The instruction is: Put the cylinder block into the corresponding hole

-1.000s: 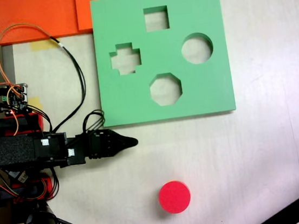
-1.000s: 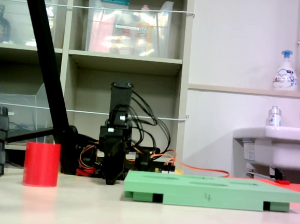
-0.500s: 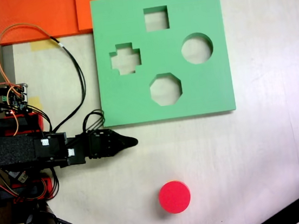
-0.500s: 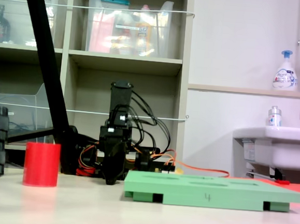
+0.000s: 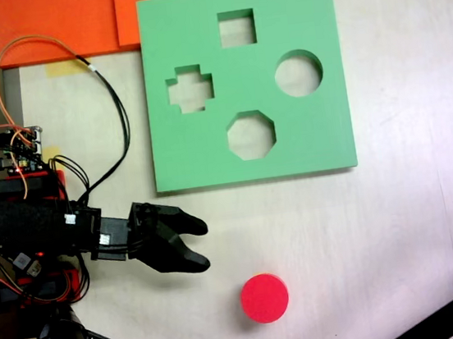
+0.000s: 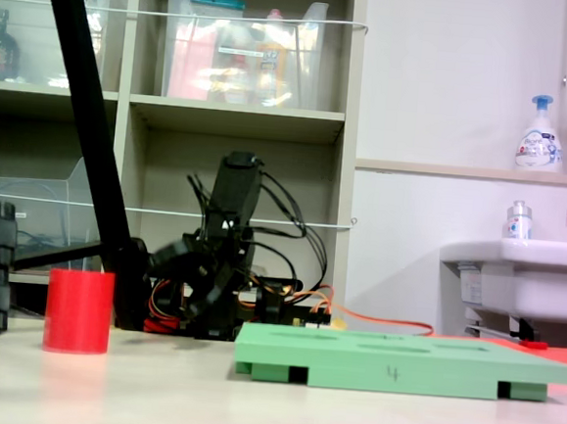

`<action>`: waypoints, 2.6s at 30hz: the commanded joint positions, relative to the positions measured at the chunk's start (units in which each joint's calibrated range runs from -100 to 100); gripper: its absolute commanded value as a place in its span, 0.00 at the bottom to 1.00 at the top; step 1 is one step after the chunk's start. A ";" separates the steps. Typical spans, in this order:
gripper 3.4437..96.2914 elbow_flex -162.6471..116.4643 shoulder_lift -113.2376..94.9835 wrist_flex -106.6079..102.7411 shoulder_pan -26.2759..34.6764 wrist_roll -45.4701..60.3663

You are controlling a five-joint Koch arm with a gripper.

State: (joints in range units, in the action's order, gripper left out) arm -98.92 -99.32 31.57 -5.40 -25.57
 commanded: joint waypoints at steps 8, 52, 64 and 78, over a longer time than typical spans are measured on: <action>0.54 3.41 -0.68 16.05 -1.66 -29.84; 0.85 41.29 107.28 67.27 -7.57 -27.64; 0.45 41.59 109.51 67.18 -7.67 -27.74; 0.18 34.52 96.80 65.73 -7.08 -27.99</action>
State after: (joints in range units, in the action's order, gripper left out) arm -64.92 3.15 95.20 -12.82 -53.41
